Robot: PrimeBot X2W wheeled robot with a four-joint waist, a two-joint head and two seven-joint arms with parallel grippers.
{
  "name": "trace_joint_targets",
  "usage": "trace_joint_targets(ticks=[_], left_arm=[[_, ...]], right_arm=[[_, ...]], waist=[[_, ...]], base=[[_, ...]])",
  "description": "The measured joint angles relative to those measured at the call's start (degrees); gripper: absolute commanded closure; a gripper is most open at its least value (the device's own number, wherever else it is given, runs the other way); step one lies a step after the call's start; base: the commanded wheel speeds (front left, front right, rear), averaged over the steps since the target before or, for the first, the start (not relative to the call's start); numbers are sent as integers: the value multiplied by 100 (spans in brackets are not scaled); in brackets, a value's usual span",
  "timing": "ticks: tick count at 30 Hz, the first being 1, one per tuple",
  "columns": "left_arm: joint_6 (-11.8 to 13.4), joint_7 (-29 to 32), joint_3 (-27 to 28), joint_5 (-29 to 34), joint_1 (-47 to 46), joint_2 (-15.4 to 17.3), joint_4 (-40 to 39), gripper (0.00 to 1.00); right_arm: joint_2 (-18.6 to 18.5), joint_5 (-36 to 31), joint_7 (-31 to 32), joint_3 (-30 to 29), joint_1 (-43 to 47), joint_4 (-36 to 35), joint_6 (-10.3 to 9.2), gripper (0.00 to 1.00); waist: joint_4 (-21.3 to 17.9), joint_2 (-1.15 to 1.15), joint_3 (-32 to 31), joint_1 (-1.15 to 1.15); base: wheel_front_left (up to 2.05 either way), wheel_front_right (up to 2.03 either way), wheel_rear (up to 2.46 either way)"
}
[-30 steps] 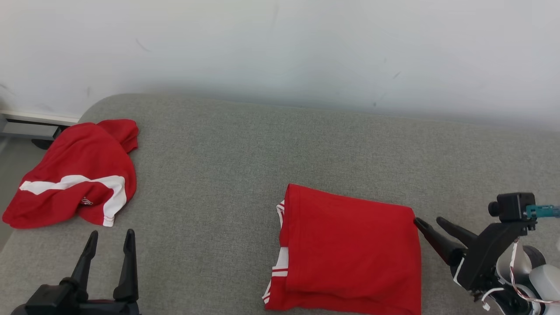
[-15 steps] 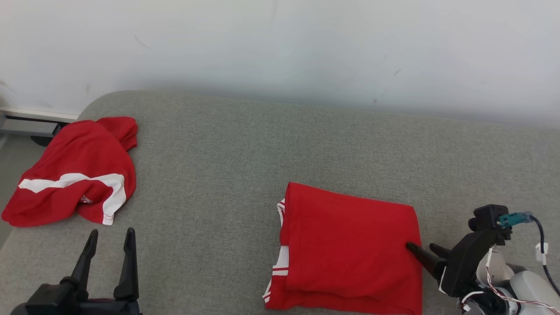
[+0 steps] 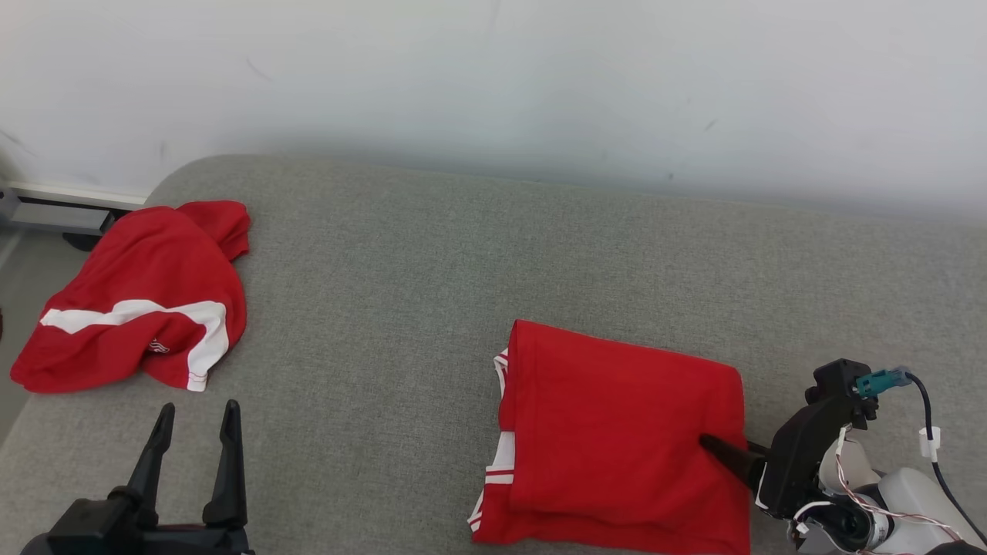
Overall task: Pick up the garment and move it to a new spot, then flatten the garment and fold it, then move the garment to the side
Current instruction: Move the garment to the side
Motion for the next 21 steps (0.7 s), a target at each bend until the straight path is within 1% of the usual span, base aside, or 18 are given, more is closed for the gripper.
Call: trace_joint_targets(ticks=[1,2,3,7,10,13,21], left_arm=[[-1,0,-2,-1,-2,-4,0,0],[-3,0,-7,-3,-5,-9,1,0],[-11,0,-14,-3,-10,-14,2,0],[-34,0,-15,-3,-20,-27,10,0],[-59,0,15,-2,-18,-22,24,0],[-38,0,47,5,-2,-16,22,0],[-5,0,92,15,35,-7,-12,0]], right_arm=[[24,0,0,-2,-29,42,0,0],[47,-1,0,-1,-54,78,0,39],[62,-1,-1,7,-71,97,0,100],[71,80,-63,69,-88,92,0,100],[-29,146,-177,65,-77,68,0,100],[-196,223,-263,33,-48,-4,0,100],[-817,366,-233,-104,-98,-167,0,100]], waist=[[8,0,5,0],[17,0,12,0],[28,0,17,0],[81,0,32,0],[95,0,10,0],[77,0,-24,0],[-103,0,-49,0]], base=[[0,0,0],[0,0,0],[0,0,0],[0,0,0],[0,0,0],[0,0,0],[0,0,0]])
